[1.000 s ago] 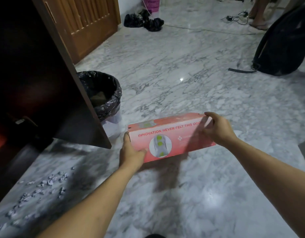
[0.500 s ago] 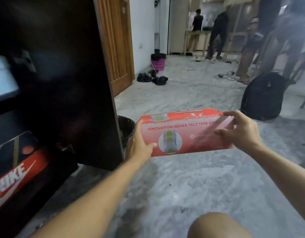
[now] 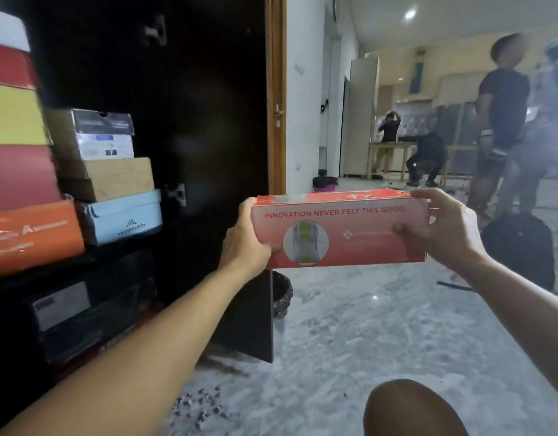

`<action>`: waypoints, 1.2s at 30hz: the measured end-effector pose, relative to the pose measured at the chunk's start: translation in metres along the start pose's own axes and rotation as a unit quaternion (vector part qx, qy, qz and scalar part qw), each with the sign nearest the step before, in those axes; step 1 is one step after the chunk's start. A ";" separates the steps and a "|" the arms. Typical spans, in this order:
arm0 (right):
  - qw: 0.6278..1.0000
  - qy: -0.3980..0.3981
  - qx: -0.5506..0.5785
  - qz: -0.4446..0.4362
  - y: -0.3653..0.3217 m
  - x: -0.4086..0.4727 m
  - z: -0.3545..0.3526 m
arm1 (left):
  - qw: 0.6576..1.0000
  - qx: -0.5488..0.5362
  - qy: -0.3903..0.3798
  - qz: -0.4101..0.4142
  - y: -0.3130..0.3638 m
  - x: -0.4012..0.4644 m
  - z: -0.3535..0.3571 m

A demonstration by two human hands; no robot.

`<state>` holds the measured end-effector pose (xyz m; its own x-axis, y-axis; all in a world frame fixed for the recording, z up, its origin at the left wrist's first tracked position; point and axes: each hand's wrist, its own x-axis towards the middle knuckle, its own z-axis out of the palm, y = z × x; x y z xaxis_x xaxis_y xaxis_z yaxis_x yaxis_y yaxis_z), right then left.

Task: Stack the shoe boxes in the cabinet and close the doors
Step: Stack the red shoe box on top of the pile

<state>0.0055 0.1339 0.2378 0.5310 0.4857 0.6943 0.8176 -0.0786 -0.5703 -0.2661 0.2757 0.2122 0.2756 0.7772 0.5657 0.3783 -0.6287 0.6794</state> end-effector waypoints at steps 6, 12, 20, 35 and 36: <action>0.998 -0.002 0.057 -0.033 -0.075 0.016 0.010 | 0.999 0.023 0.043 0.011 0.014 0.022 -0.091; 0.991 -0.004 0.117 -0.068 -0.137 0.031 0.040 | 0.996 0.016 0.089 0.009 0.011 0.039 -0.168; 0.972 -0.022 0.198 -0.126 -0.222 0.047 0.077 | 0.983 0.012 0.180 -0.021 0.002 0.068 -0.256; 0.926 0.064 0.309 -0.206 -0.364 0.166 0.102 | 0.928 0.178 0.328 -0.006 0.103 0.155 -0.378; 0.929 0.059 0.304 -0.203 -0.377 0.166 0.100 | 0.922 0.190 0.338 -0.002 0.106 0.160 -0.386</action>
<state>-0.2367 0.3311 0.5242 0.2564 0.2667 0.9290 0.6982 0.6136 -0.3689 -0.5229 0.3230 0.5548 -0.2916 0.5036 0.8132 0.6959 -0.4716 0.5416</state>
